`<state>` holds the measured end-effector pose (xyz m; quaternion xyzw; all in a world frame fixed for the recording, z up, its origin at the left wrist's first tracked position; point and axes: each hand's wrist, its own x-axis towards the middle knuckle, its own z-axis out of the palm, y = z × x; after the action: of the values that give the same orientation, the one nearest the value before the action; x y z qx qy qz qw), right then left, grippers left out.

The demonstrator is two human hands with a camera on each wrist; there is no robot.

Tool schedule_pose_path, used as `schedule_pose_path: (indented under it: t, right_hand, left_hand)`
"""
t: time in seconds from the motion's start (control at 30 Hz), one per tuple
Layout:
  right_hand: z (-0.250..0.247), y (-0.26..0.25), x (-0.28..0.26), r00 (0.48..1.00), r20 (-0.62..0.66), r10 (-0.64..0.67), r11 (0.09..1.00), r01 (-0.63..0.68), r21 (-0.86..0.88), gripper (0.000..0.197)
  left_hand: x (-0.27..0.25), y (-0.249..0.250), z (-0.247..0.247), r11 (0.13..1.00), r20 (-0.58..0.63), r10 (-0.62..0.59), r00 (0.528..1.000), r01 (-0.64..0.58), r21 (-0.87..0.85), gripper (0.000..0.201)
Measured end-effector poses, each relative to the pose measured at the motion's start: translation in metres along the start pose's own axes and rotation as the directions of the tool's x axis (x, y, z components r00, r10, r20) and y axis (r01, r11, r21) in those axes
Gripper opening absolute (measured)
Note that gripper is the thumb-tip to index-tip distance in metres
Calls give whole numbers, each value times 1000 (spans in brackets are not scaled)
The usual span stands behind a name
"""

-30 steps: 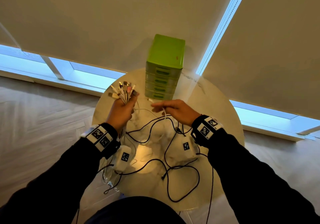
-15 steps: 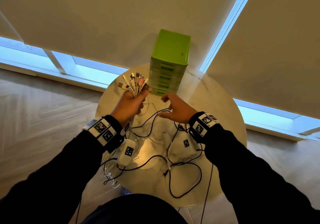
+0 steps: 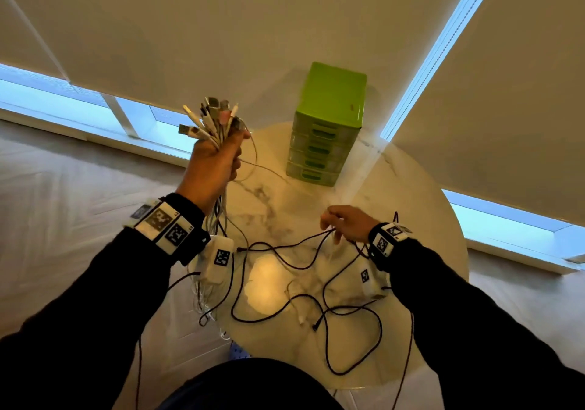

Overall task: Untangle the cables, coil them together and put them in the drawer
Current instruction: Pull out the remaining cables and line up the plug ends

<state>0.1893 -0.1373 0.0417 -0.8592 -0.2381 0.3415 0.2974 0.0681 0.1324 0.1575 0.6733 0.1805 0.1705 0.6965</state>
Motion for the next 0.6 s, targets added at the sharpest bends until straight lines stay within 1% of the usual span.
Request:
schedule_pose_path:
  t: [0.03, 0.1, 0.13, 0.2, 0.27, 0.33, 0.37, 0.43, 0.5, 0.53, 0.6]
  right_hand:
    - [-8, -4, 1, 997, -81, -13, 1000, 12, -8, 32]
    - [-20, -20, 1, 973, -222, -70, 997, 60, -52, 34]
    - [-25, -30, 1, 956, -269, -115, 992, 96, -83, 34]
    - [-28, -52, 0, 925, -312, -216, 973, 178, -144, 33]
    - [-24, -69, -1, 903, -281, -324, 936, 263, -233, 30]
    - [-16, -79, -3, 871, -211, -444, 870, 363, -334, 30]
    - [-12, -81, -4, 852, -181, -492, 840, 409, -357, 29]
    - [-6, -82, -5, 832, -151, -533, 816, 459, -353, 26]
    - [-3, -82, -7, 843, -139, -520, 827, 456, -329, 25]
    - [-2, -81, -9, 859, -129, -495, 846, 443, -297, 25]
    - [0, -73, -10, 920, -88, -383, 914, 363, -182, 26]
  left_hand:
    - [-1, -7, 3, 999, 17, 3, 1000, -4, 41, 24]
    - [-7, -20, 14, 992, 81, 9, 997, -19, 128, 23]
    - [-12, -26, 23, 987, 112, 7, 994, -25, 158, 21]
    - [-19, -34, 42, 977, 152, -12, 988, -20, 212, 17]
    - [-23, -42, 57, 968, 146, -60, 987, 22, 249, 20]
    - [-21, -46, 64, 969, 150, -122, 981, 85, 233, 20]
    - [-20, -47, 65, 971, 160, -144, 977, 109, 213, 19]
    - [-17, -49, 65, 975, 170, -171, 970, 142, 170, 22]
    - [-15, -50, 64, 980, 180, -170, 969, 147, 136, 17]
    - [-14, -51, 62, 982, 183, -159, 970, 136, 131, 15]
    - [-12, -50, 57, 986, 159, -133, 978, 114, 122, 14]
